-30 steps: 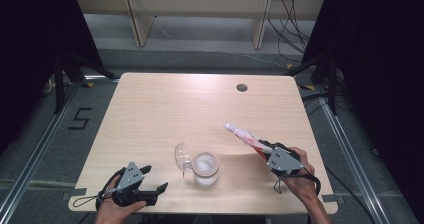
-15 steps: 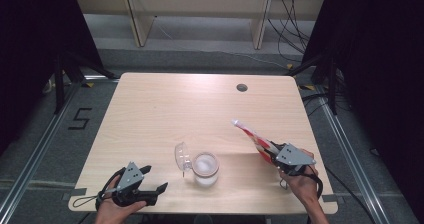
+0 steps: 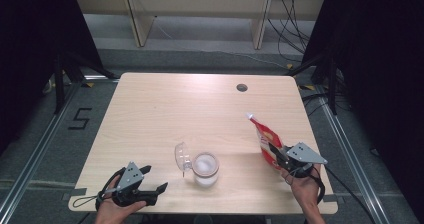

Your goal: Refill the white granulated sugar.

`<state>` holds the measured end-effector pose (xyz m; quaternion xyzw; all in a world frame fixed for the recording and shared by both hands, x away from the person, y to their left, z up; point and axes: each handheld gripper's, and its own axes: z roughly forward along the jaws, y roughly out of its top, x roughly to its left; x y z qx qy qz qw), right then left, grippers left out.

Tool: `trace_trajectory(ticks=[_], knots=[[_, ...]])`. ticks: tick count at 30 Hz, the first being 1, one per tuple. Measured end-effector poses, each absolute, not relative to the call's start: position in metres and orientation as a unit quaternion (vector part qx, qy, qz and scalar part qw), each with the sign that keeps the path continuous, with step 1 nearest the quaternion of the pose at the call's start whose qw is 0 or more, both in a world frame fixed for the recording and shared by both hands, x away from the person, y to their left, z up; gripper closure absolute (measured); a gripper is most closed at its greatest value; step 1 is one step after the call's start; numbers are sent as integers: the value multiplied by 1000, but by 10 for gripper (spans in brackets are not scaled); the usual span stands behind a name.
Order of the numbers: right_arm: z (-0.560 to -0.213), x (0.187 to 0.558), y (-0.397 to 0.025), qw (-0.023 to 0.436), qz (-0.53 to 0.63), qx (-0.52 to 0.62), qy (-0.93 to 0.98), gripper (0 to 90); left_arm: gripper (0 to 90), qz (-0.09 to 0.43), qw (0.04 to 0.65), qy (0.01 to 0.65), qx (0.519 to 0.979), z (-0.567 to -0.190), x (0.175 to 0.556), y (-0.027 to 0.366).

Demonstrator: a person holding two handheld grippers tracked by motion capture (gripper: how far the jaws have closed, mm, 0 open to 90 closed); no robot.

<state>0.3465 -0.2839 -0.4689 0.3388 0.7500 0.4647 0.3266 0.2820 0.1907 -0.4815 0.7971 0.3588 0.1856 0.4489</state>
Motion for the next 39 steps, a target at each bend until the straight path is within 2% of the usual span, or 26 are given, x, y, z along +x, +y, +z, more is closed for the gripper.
trace_trajectory(ticks=[2, 4, 14, 19, 23, 28, 36, 38, 39], knots=[[-470, 345, -286, 334, 470, 341, 743, 803, 205, 186, 448, 359, 798, -482, 282, 190], [-470, 342, -286, 314, 476, 363, 737, 802, 204, 183, 452, 365, 793, -483, 282, 189], [-475, 334, -288, 274, 505, 390, 719, 801, 205, 186, 448, 359, 798, -482, 282, 190], [-478, 333, -292, 267, 514, 408, 706, 799, 204, 186, 449, 359, 797, -482, 282, 190], [-477, 334, -293, 280, 510, 392, 713, 781, 204, 186, 449, 359, 797, -482, 282, 190], [-475, 331, -293, 285, 505, 393, 714, 713, 204, 186, 448, 359, 797, -482, 282, 190], [-465, 318, -298, 313, 504, 418, 688, 504, 205, 184, 447, 361, 797, -483, 282, 190], [-463, 313, -299, 297, 511, 432, 681, 462, 204, 187, 445, 362, 798, -482, 282, 190], [-462, 314, -302, 321, 509, 417, 681, 450, 204, 187, 444, 362, 798, -482, 282, 190]])
